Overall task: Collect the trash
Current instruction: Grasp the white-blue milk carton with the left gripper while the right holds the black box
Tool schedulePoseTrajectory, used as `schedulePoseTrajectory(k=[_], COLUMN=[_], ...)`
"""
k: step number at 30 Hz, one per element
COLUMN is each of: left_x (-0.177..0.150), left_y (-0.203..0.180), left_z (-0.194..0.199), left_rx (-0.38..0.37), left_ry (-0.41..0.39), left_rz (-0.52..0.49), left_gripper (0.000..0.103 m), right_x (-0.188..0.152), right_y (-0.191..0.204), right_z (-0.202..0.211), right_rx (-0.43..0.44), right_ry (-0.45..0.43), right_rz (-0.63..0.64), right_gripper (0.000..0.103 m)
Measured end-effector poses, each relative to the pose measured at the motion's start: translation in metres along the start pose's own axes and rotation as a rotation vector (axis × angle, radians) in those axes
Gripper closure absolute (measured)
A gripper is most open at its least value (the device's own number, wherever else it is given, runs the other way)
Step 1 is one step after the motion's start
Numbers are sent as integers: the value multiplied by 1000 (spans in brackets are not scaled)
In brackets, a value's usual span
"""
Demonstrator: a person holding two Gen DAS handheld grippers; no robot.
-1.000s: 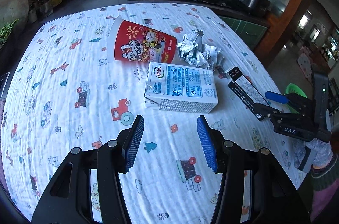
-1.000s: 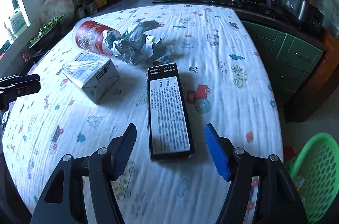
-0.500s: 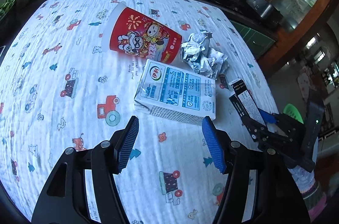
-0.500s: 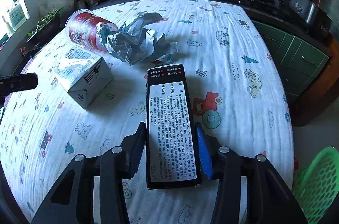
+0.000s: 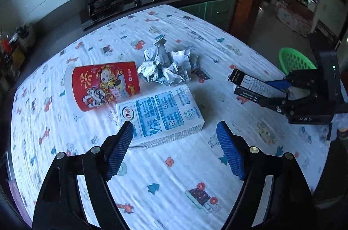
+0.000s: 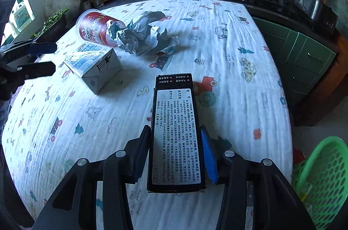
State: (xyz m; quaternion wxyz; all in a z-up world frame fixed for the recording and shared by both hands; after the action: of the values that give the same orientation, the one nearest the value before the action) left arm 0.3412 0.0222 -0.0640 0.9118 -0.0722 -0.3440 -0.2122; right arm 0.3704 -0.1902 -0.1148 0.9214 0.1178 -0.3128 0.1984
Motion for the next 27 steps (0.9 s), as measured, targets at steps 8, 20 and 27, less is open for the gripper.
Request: schedulePoseTrajectory(k=[8, 20, 27], left_x=[4, 8, 9], left_y=[6, 28, 18], left_z=[-10, -46, -60], left_rx=[-169, -252, -283], left_ry=[-3, 32, 54], left_rz=[-202, -340, -412], left_gripper=[12, 12, 12], right_x=[-5, -12, -12], right_y=[3, 18, 22], right_z=[19, 23, 22], right_rx=[-6, -7, -1], right_ry=[-11, 3, 9], right_rz=[-34, -76, -68], right_gripper=[59, 59, 59])
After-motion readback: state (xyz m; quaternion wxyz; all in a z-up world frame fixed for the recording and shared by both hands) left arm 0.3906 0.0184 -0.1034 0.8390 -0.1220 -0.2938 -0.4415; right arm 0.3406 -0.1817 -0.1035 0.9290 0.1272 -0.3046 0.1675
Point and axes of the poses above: each gripper's, at about its wrist camera, not at the fingertips, and z roughly against the way its jaws point, y to its left, x to its top, the point moved 4 cm from there along -z, roughly the way its jaws point, and after that the axes turned 5 degrees about -y, right-handed, at the moved point
